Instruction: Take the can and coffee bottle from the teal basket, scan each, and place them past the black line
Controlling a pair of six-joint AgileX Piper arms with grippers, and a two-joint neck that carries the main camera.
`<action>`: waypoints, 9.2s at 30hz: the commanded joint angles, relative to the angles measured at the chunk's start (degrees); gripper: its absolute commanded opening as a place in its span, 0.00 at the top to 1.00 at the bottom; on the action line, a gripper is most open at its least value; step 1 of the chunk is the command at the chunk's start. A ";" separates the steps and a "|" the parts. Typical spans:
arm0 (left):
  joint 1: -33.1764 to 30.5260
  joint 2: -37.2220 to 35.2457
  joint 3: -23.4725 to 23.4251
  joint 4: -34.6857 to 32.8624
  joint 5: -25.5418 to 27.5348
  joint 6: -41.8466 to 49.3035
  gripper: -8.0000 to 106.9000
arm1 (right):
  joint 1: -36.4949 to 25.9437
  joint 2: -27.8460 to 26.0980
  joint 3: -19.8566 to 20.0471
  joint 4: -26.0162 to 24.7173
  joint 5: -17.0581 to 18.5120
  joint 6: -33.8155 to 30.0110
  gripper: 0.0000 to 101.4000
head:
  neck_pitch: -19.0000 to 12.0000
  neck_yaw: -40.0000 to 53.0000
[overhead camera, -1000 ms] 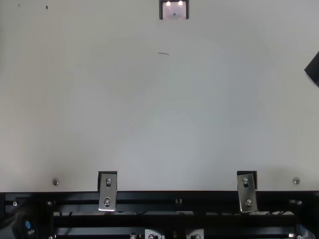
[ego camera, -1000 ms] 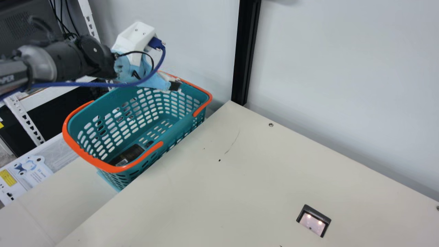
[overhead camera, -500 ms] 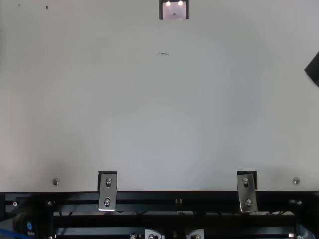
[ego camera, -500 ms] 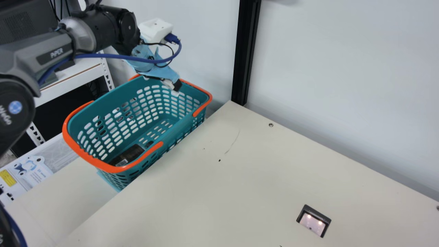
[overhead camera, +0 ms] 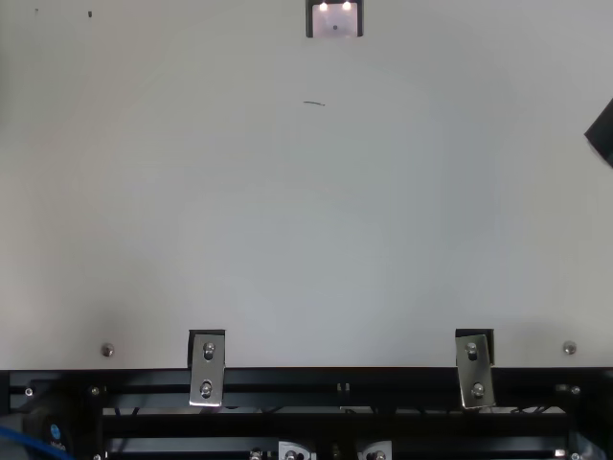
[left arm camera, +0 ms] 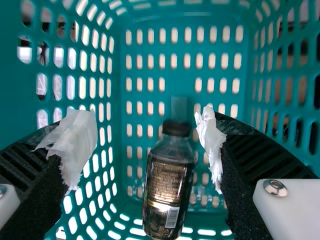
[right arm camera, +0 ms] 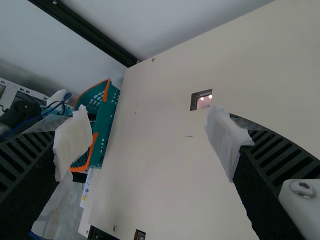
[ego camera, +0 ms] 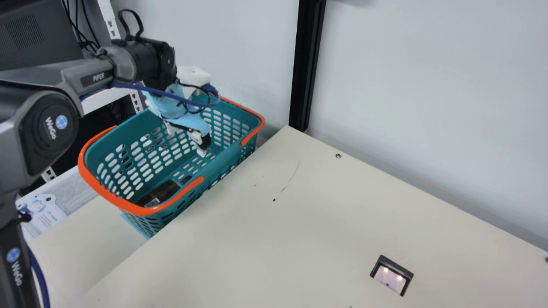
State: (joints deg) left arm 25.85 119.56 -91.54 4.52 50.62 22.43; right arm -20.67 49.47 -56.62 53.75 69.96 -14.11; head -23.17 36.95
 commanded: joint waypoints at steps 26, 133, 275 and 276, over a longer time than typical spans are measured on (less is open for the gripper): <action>4.18 6.44 10.88 2.60 -5.13 3.45 0.15 | 0.00 0.00 0.00 0.00 0.00 0.00 0.00 | -1.45 0.68; -24.45 -55.62 21.77 -56.44 1.87 -15.85 0.84 | 0.00 0.00 0.00 0.00 0.00 0.00 0.00 | -1.82 -41.79; -30.21 -35.90 39.45 -98.36 -7.67 -2.50 0.84 | 0.00 0.00 0.00 -0.05 0.00 0.00 0.00 | -1.83 -49.20; -29.70 -35.52 40.52 -99.48 -6.87 -0.58 0.84 | 0.00 0.00 0.00 -0.05 0.00 0.00 0.00 | -1.83 -49.20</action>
State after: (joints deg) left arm -4.59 83.73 -53.88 -91.68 42.47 13.87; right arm -20.67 49.47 -56.62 53.70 69.96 -14.11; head -23.17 -11.44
